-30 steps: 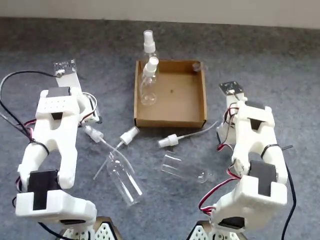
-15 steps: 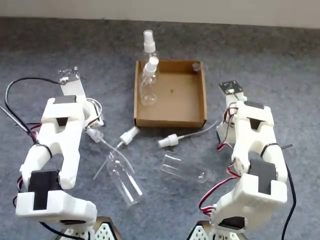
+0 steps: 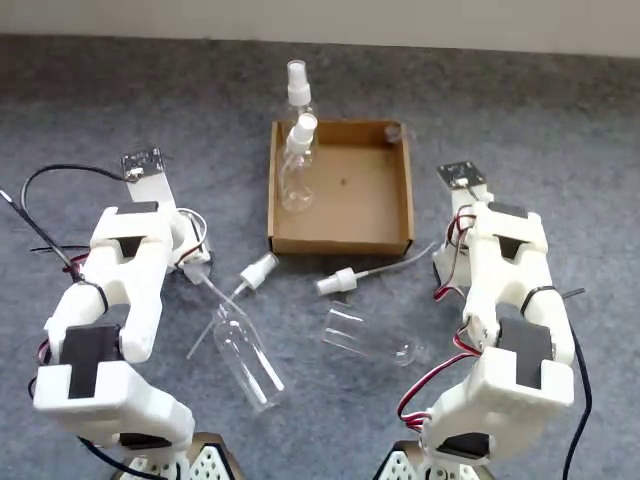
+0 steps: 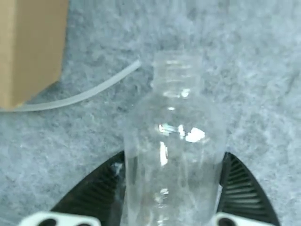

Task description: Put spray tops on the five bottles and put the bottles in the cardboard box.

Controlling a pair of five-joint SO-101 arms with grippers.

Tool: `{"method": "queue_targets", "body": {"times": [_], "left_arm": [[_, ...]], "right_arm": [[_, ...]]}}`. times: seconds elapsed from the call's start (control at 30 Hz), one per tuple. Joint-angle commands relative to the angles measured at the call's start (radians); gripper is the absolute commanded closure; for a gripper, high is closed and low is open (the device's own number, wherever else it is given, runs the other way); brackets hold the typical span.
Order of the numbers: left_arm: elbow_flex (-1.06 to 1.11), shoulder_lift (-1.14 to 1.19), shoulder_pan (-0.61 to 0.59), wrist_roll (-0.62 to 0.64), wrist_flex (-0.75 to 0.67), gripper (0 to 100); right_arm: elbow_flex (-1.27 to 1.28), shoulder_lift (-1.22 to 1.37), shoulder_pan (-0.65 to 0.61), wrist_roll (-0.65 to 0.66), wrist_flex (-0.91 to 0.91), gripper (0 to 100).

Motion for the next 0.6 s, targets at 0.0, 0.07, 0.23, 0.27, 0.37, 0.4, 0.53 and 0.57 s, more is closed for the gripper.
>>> {"method": "queue_targets", "body": {"times": [0.0, 0.07, 0.23, 0.27, 0.37, 0.4, 0.53, 0.57], "left_arm": [[-0.091, 0.042, 0.002, 0.011, 0.026, 88], [-0.105, 0.047, 0.019, 0.009, 0.028, 92], [-0.113, 0.051, 0.090, 0.009, 0.023, 96], [-0.114, 0.050, 0.102, 0.009, 0.021, 97], [-0.157, 0.050, 0.122, 0.009, 0.002, 99], [-0.185, 0.050, 0.122, 0.006, 0.000, 100], [-0.355, 0.053, 0.119, 0.005, 0.008, 100], [-0.406, 0.053, 0.120, 0.005, 0.008, 100]], "right_arm": [[-0.038, -0.001, -0.004, -0.009, -0.033, 76.0], [-0.039, -0.001, -0.004, -0.009, -0.033, 76.0], [-0.041, -0.001, -0.001, -0.009, -0.033, 76.0], [-0.039, -0.001, -0.001, -0.009, -0.033, 76.0], [-0.036, -0.001, -0.001, -0.009, -0.033, 76.0], [-0.036, -0.001, -0.001, -0.008, -0.033, 76.0], [-0.036, -0.001, -0.001, -0.005, -0.033, 76.0], [-0.036, -0.001, -0.002, -0.005, -0.033, 76.0]]}}
